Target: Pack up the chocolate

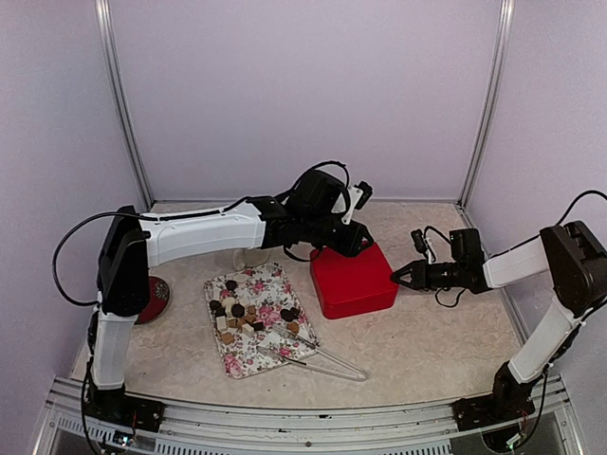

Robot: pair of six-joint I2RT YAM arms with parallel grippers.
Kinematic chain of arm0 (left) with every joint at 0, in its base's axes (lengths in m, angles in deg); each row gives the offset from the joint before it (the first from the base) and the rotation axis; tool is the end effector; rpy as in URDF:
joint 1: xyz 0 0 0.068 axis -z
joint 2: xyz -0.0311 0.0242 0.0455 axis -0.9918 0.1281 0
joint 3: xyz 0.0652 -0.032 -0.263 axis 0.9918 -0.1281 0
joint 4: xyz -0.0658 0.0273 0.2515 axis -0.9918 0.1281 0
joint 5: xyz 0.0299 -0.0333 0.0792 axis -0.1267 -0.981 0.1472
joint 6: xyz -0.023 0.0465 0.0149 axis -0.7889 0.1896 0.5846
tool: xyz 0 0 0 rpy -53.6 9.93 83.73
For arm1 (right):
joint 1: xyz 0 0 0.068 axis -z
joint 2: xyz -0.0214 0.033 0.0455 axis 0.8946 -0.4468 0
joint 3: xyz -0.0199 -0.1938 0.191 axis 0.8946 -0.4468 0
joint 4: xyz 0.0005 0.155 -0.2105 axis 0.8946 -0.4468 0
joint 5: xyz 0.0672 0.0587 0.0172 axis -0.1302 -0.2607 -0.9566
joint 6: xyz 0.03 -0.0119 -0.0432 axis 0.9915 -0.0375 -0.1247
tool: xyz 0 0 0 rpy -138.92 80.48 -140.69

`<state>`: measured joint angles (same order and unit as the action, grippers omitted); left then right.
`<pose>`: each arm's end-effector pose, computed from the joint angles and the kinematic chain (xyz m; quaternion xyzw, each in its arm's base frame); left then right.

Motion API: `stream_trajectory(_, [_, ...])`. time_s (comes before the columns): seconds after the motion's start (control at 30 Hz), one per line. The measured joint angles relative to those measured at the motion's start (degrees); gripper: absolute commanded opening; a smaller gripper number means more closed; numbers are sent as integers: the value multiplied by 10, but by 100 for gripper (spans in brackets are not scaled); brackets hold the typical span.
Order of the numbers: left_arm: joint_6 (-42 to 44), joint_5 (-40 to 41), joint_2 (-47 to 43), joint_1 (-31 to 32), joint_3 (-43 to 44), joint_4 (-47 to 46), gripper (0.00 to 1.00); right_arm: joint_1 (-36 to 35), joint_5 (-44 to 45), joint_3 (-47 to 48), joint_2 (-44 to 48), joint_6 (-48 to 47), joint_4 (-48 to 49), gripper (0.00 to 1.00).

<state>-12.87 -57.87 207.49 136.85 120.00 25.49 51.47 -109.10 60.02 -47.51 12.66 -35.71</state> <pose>0.2949 -0.4134 0.2712 0.3369 0.8042 -0.2898 0.3948 0.2832 0.0856 0.1374 -0.0873 0.8500 0.4415 0.2738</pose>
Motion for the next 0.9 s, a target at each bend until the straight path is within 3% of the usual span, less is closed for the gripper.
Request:
stream_trajectory(0.33, [22, -49, 159, 37, 89, 36, 27, -2, 7, -13, 9, 3, 8, 15])
stream_trajectory(0.67, [18, -61, 121, -5, 22, 21, 29, -14, 25, -17, 12, 4, 5, 11])
stream_trajectory(0.77, [19, -64, 113, -24, 7, 14, 33, -21, 42, -28, 22, 9, 16, 18])
stream_trajectory(0.9, [22, -64, 107, -37, -1, 11, 48, -43, 47, -49, 40, 21, 21, 32])
